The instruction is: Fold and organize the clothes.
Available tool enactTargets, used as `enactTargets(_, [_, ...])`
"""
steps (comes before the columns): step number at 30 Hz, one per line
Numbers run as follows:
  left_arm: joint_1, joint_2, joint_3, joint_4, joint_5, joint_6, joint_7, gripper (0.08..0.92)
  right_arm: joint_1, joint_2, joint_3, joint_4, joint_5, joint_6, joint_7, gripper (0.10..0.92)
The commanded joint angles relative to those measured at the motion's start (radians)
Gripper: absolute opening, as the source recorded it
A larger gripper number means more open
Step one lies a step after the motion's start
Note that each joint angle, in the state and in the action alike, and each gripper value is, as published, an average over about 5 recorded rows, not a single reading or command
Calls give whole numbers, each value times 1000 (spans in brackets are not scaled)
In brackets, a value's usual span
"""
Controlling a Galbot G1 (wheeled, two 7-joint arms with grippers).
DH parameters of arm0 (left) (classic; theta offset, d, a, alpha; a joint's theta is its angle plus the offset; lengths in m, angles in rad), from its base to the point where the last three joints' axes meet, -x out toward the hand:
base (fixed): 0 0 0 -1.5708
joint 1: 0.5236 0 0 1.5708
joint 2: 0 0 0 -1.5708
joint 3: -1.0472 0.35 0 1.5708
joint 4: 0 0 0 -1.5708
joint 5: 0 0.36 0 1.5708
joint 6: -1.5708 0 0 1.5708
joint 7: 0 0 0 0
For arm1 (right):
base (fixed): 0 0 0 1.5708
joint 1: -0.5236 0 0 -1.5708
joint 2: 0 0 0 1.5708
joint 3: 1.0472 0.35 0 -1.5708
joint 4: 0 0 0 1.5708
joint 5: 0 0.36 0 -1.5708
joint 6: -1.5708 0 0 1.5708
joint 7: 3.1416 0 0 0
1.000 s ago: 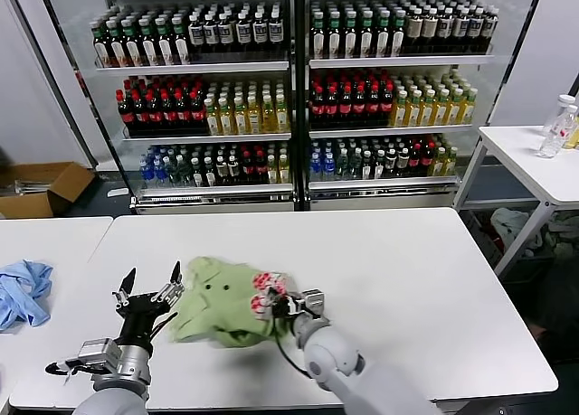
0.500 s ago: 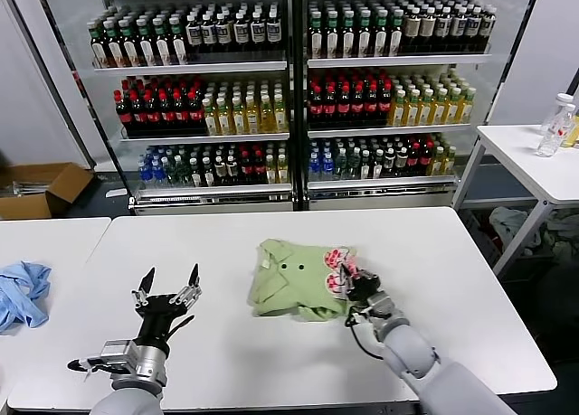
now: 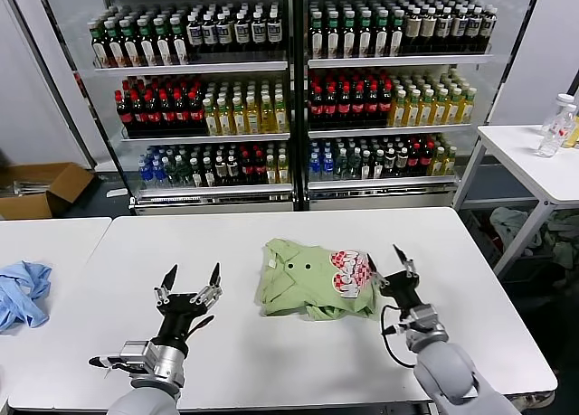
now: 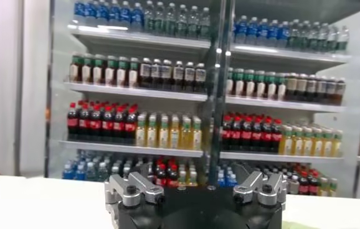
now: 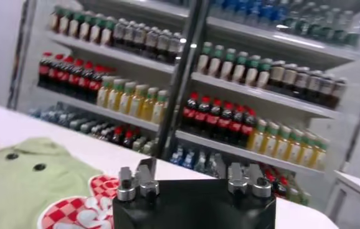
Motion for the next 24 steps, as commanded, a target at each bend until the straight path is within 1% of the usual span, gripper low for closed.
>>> enactTargets(1, [9,-9,-5,-24,15,23,77,823,-314,18,251,265,67,-26,13,709])
enactTargets(4, [18,-14,-34,-27,11,42,96,823,-346,23,262,296,84,-43,14,780])
enactTargets(8, [28,-8,-59,-19,12,45,113,823,-368,35,258,308,51,-28,22,819])
enactTargets(16, [68,-30,-66,-37,32,41,127,823,-365,72,211,309,-18,-29,18,823])
enactTargets(24, [105,-51,-62,-87,42,43,132,823,-410,78,267,351,2,-46,23,823])
